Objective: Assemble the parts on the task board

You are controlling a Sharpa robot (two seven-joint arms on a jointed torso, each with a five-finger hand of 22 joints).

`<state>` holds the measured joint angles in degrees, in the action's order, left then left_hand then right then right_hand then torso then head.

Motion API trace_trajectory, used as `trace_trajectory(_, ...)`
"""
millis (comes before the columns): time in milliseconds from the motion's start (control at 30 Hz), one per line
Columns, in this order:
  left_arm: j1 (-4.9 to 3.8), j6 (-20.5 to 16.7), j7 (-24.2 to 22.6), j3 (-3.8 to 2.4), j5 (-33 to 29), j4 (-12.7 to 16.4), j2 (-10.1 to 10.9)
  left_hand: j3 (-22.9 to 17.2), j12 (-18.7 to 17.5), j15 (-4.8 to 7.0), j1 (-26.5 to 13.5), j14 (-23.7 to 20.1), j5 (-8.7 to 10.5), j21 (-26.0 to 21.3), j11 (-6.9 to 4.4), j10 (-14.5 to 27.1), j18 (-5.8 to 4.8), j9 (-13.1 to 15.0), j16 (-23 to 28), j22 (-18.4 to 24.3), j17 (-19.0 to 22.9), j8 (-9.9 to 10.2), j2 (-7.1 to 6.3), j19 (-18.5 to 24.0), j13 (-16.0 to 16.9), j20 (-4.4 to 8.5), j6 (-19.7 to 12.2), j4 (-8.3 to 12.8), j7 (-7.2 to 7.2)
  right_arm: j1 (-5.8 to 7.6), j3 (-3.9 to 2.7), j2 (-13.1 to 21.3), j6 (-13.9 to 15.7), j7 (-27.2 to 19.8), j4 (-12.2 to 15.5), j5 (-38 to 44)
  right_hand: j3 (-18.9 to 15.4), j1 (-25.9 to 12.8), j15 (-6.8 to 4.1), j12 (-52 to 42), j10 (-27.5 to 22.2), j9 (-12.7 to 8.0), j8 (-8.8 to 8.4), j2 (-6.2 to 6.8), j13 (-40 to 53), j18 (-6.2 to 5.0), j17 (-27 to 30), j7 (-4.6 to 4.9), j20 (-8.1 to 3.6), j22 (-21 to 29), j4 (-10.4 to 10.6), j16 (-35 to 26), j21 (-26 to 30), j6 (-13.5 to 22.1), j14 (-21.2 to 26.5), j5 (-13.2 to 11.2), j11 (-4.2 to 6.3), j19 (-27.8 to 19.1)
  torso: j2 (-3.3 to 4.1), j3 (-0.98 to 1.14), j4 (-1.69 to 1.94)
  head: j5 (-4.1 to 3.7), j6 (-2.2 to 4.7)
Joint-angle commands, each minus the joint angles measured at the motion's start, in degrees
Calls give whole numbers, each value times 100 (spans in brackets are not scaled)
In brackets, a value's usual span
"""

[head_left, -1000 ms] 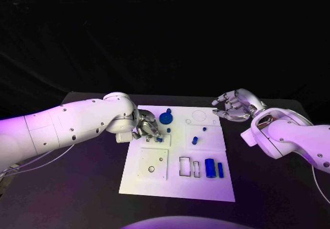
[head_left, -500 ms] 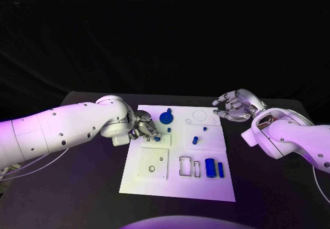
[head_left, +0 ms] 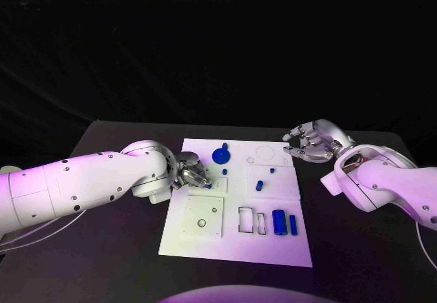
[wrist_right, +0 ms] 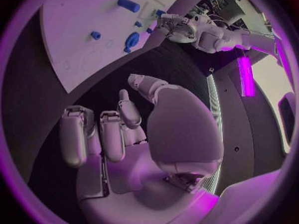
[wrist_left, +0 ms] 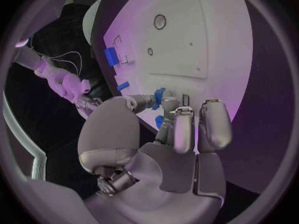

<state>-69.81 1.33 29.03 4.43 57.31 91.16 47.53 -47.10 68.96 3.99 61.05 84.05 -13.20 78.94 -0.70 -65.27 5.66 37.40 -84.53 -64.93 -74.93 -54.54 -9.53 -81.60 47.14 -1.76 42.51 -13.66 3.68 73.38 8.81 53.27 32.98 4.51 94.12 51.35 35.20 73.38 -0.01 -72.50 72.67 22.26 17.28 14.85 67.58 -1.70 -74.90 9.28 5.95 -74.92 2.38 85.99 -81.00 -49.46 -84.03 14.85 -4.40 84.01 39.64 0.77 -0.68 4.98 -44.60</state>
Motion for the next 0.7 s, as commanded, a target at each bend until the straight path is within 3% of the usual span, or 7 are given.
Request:
trace_trajectory(33,41,-429,-125,-5,368,78,23,-1195,34,42,-22,253,-32,43,-2,-52,-108,-6,8,-17,-34,-38,-39,-42,18,4,40,1237,-5,-10,1,6,-57,2,3,59,19,-48,5,15,4,9,39,-23,8,-71,-526,0,18,-1015,-15,-20,36,21,-357,17,12,59,0,-4,-5,0,5)
trace_trajectory(267,90,-528,-143,-7,630,147,47,-1204,43,45,-23,254,-40,51,-6,-72,-111,-7,7,-33,-37,-38,-51,-49,34,7,54,1242,-10,-21,1,9,-60,5,2,59,19,-48,5,15,4,9,39,-23,8,-71,-526,0,18,-1015,-15,-20,36,21,-357,17,12,59,6,-4,-8,6,8)
trace_trajectory(700,102,-437,-130,-35,841,188,45,-1222,45,51,-23,254,-52,59,-13,-89,-113,-11,9,-47,-34,-37,-66,-56,39,11,73,1249,-17,-30,1,14,-64,8,5,59,22,-56,5,8,11,10,47,-29,15,-70,-530,0,17,-1017,-14,-19,33,28,-358,17,12,63,17,-3,-11,-16,0)
